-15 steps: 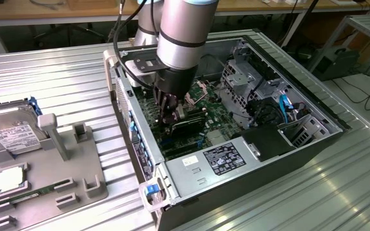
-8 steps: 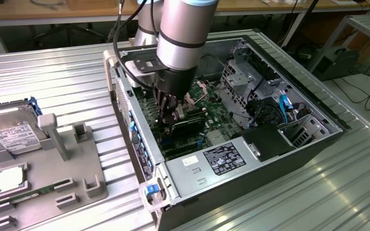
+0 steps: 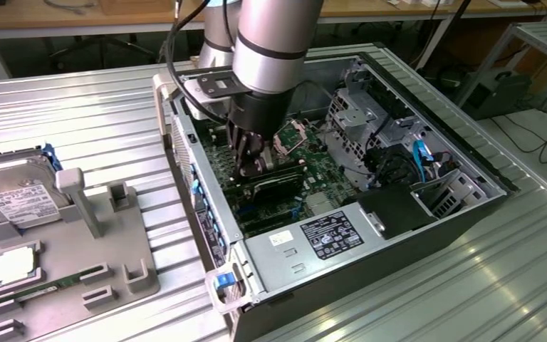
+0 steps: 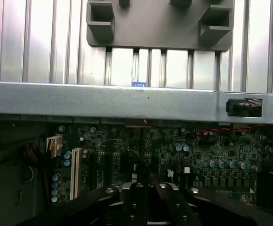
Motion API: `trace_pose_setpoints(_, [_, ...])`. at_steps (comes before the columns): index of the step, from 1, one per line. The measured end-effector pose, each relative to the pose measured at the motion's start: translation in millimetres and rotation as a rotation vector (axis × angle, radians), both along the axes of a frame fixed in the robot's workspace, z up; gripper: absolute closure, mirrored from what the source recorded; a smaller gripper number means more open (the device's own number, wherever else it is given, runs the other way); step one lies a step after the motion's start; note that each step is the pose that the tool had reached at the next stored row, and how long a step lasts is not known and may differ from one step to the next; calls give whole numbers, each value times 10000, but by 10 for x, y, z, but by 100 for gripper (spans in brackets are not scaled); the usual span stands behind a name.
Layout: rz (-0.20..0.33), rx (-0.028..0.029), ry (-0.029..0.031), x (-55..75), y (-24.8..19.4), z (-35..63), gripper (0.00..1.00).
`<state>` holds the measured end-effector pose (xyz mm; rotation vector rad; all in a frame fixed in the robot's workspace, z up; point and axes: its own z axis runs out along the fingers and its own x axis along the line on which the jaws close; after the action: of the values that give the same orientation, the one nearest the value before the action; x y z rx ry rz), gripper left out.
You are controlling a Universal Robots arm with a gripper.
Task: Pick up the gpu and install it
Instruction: 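Press down on the gpu until it lock into place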
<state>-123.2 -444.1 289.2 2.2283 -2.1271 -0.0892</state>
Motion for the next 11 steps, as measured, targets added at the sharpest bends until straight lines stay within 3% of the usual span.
trace_pose_setpoints(5, [3,18,2,17,0,21,89])
trace_pose_setpoints(8, [1,21,0,185,0,17,89])
trace_pose_setpoints(11, [0,22,1,201,0,17,89])
